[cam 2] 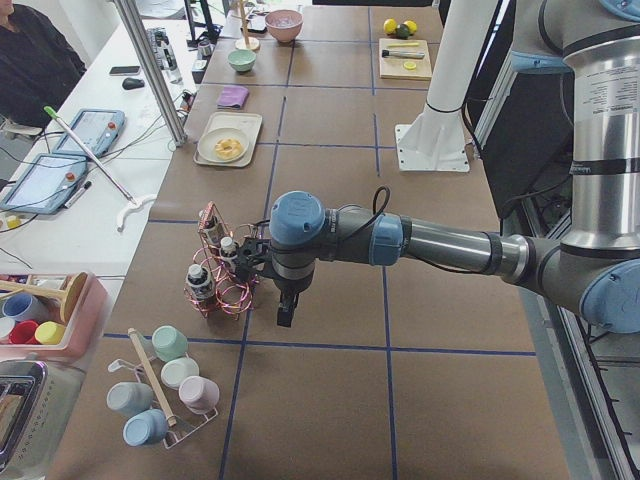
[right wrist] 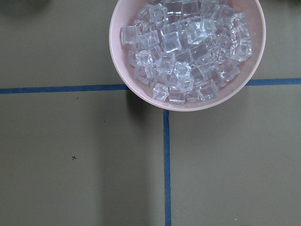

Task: Place tea on tray

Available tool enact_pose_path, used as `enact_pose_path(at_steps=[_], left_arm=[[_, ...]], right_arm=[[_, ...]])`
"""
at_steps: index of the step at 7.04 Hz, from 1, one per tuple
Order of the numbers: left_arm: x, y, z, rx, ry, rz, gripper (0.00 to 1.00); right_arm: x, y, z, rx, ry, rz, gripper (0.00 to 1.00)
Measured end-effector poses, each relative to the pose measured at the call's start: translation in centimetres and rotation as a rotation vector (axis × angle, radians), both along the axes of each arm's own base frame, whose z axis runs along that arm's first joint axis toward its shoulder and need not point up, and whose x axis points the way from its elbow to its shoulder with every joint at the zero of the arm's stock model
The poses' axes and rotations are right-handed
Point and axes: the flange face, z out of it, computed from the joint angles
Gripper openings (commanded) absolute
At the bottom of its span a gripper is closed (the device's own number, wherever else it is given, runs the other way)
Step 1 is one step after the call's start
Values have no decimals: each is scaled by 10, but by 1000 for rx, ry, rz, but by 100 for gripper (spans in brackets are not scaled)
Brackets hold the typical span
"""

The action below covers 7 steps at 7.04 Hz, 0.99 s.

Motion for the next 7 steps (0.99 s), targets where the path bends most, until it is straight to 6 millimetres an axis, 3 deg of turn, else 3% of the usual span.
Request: enact_pose_path(at_steps=[2, 4, 7], left_arm=[[9, -3, -32, 66, 6, -22, 100], [48, -14, -61, 124, 50, -74, 100], [97, -28, -84, 207, 99, -238, 100]], right_arm=[[0, -3, -6, 8, 0, 4, 100], [0, -9, -15, 22, -1, 6, 100], [0, -15, -26, 43, -1, 7, 100]])
